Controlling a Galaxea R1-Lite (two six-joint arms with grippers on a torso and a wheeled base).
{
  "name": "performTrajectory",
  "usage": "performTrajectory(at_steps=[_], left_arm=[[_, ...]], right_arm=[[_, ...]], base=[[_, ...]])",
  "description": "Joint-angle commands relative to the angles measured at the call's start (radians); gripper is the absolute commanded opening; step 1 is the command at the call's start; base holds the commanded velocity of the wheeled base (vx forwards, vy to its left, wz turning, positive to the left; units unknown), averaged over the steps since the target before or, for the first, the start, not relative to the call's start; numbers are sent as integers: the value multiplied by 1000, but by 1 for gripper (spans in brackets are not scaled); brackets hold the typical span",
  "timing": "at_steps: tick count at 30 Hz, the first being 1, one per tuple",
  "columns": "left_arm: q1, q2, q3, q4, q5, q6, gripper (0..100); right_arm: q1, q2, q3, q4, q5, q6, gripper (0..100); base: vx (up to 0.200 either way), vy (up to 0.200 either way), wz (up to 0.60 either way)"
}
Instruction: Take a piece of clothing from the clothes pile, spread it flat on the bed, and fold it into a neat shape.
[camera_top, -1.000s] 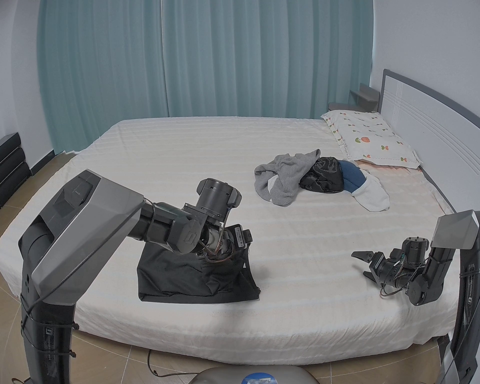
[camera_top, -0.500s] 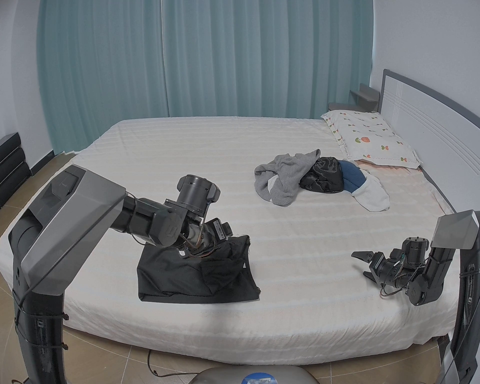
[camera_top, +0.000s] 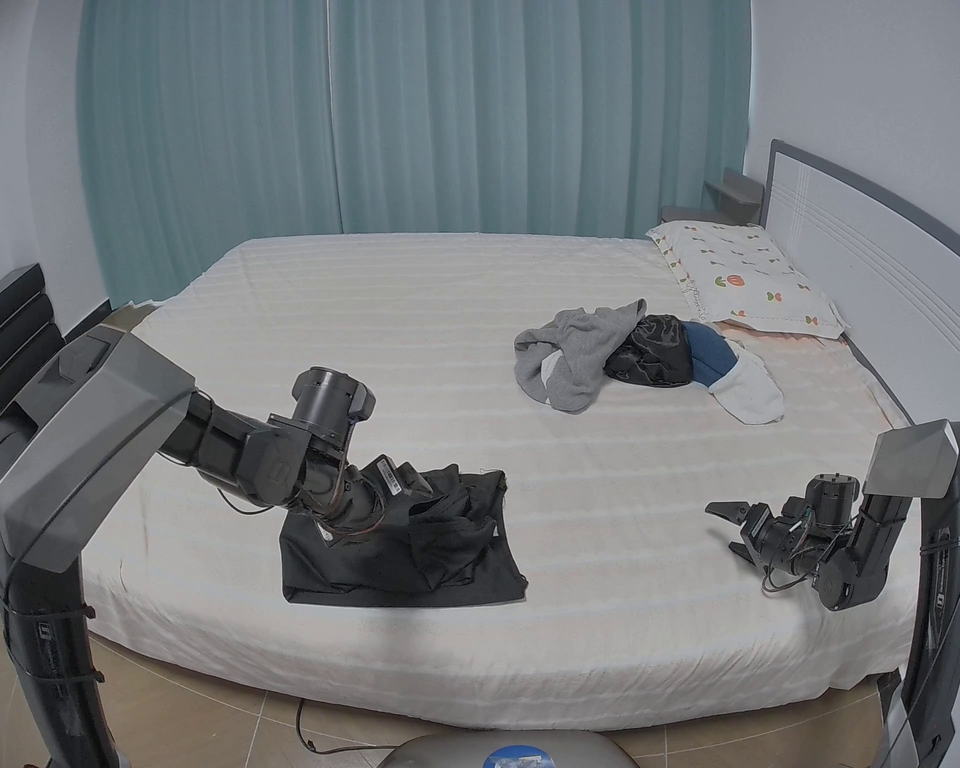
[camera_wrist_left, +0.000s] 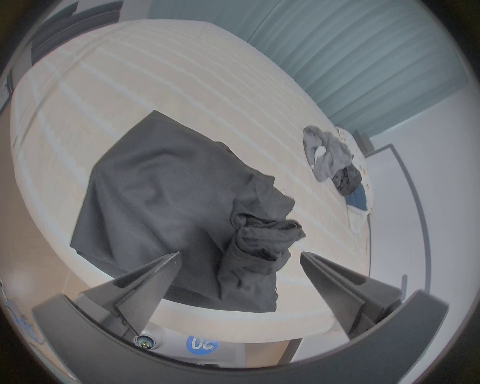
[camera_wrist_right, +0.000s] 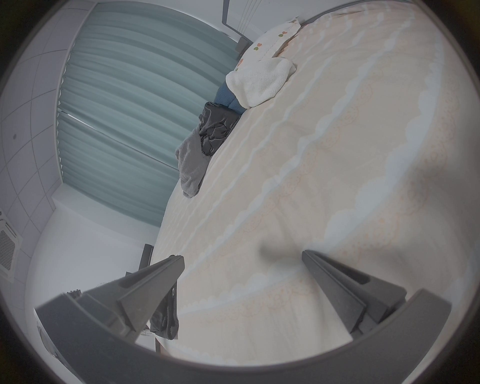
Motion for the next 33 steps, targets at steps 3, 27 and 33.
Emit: performTrajectory(at_steps=[3,27,33], left_arm=[[68,-30,84,-66,-47,-45,100],[141,47,160,-217,-152,-104,100],[138,47,182,-247,-148,-100,100]], right_arm=[[49,-30,2,2,-37,0,100],[552,-142,-27,238,-606,-253,100],[578,-130,-122,341,-678,-316,100]], base=[[0,200,0],[0,200,0],[0,100,0]])
